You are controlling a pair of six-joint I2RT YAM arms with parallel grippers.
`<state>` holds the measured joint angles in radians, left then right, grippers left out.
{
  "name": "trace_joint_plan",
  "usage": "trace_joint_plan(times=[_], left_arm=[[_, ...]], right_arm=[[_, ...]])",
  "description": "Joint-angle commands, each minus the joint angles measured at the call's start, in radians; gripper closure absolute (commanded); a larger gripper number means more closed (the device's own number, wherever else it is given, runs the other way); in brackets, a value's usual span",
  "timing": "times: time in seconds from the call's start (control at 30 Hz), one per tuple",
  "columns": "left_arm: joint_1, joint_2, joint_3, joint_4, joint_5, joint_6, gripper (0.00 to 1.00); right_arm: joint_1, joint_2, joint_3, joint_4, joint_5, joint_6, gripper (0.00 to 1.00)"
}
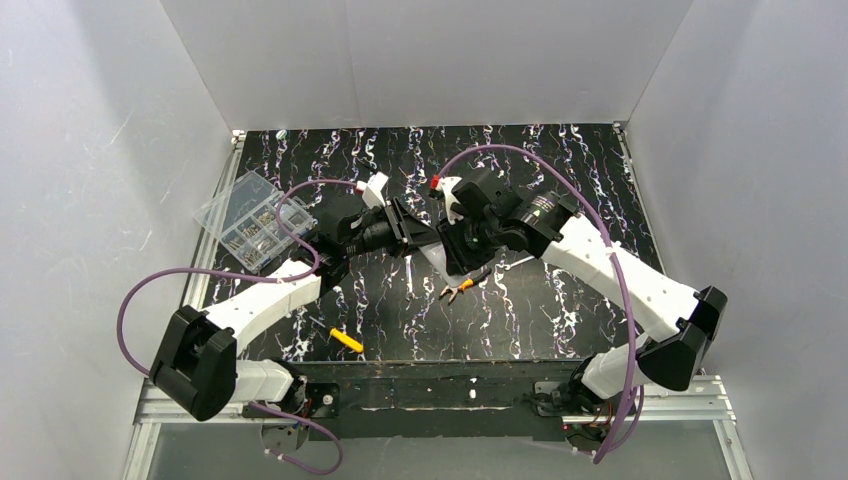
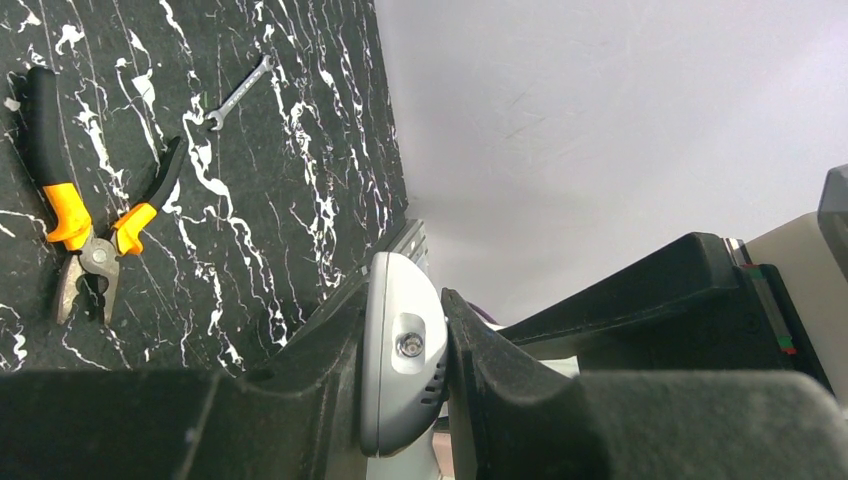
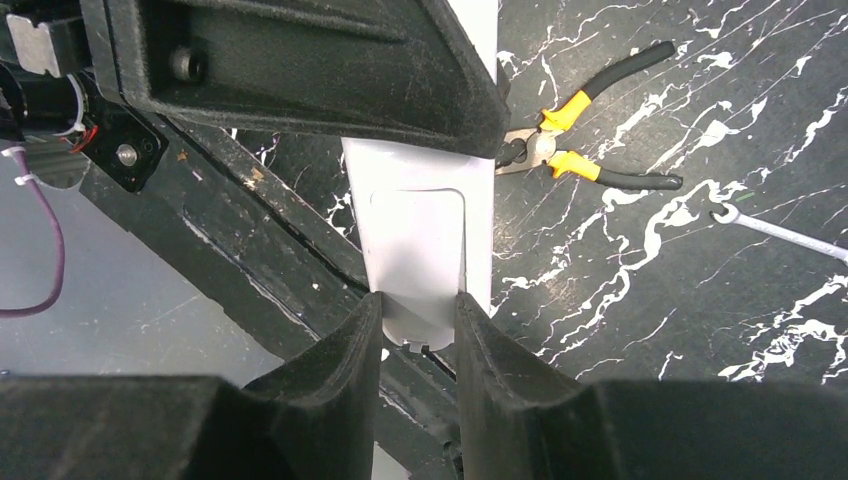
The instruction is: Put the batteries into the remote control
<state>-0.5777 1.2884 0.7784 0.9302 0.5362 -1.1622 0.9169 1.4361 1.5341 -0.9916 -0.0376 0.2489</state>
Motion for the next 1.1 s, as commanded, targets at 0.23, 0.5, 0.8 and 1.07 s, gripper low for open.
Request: trace_joint_plan(times=[0.23, 0.5, 0.8, 1.07], left_arm=[[-0.007, -0.019, 0.016, 0.119, 0.076, -0.040, 1.00], [-0.008, -0.017, 0.007, 0.138, 0.067, -0.057, 1.00], [-0.010, 0.002, 0.007, 0.165, 0.070, -0.078, 1.00], [-0.010, -0.002, 0.001, 0.159, 0.071, -0.077, 1.00]], right_arm=[[0.000, 0.033, 0.084, 0.038, 0.033, -0.066, 0.65], [0.000, 0.032, 0.084, 0.034, 0.064, -0.078, 0.56], [0.000, 0.029, 0.090, 0.039, 0.080, -0.082, 0.48], [0.000, 0.014, 0.122, 0.037, 0.103, -0.083, 0.44]])
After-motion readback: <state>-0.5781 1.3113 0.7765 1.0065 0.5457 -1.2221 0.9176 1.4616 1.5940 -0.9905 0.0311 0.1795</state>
